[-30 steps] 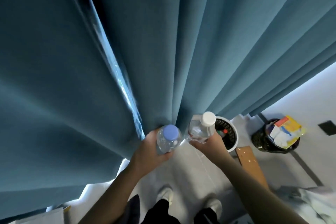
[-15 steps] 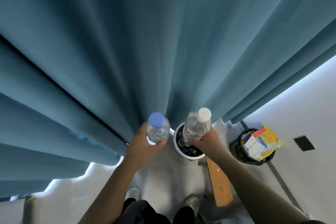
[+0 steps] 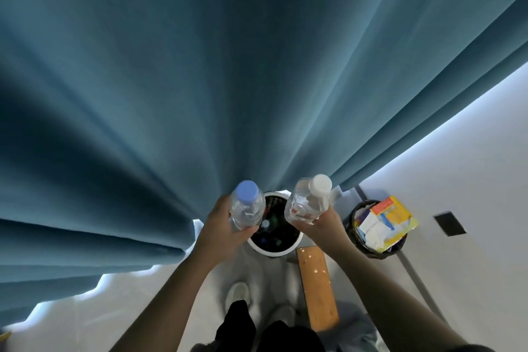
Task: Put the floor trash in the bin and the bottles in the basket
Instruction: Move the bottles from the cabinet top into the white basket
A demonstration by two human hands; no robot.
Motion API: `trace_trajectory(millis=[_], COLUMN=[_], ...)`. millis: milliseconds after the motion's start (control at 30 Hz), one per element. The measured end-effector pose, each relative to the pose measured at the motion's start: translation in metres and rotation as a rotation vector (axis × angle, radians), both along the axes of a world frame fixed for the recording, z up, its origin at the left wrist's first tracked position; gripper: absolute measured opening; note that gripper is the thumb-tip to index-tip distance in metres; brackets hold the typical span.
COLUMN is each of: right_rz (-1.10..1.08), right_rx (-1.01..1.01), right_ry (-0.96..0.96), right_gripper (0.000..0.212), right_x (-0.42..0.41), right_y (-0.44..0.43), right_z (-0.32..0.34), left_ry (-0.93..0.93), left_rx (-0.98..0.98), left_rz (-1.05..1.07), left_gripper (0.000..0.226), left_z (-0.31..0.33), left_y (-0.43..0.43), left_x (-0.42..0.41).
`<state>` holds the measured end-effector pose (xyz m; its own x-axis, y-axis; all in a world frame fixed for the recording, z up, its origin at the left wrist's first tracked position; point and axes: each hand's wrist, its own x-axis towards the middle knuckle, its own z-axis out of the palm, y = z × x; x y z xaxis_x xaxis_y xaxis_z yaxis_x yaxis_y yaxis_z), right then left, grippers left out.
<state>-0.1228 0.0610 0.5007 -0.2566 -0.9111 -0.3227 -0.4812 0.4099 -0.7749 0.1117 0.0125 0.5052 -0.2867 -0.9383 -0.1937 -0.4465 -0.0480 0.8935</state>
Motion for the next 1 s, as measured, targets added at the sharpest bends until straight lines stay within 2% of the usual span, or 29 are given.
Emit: trace_trajectory(millis=[67, 233, 300, 500, 600, 833, 1000], right_rz=[-0.017, 0.011, 0.025, 0.065, 0.010, -0.088, -0.286], right_rx=[0.011, 0.058, 0.087, 0.143, 0.170, 0.339, 0.408], right_ry=[-0.002, 0.012, 0.000, -0.065, -0.041, -0.124, -0.180], right_gripper=[0.067, 0.028, 0.023, 0.020, 0.015, 0.017, 0.032], right_x=[-0.013, -0.049, -0.064, -0.094, -0.097, -0.093, -0.079], right_y=[0.005, 0.001, -0.003, -0.022, -0.031, -0.025, -0.028], right_z=[-0.006, -0.028, -0.049, -0.153, -0.217, -0.369, -0.448], left_ry=[-0.020, -0.057, -0.081, -0.067, -0.097, -0.094, -0.083], left_rx=[-0.012, 0.022, 0.064, 0.210, 0.249, 0.358, 0.367], left_rz=[0.007, 0.049, 0.088, 0.182, 0.190, 0.277, 0.315], left_gripper=[0.060, 0.064, 0.061, 0.069, 0.069, 0.061, 0.051], left_z=[-0.007, -0.037, -0.058, -0.160, -0.228, -0.365, -0.420], left_y=[-0.005, -0.018, -0.019, -0.013, -0.016, -0.013, 0.001], left_x=[-0.010, -0.036, -0.045, -0.069, -0.078, -0.092, -0.097])
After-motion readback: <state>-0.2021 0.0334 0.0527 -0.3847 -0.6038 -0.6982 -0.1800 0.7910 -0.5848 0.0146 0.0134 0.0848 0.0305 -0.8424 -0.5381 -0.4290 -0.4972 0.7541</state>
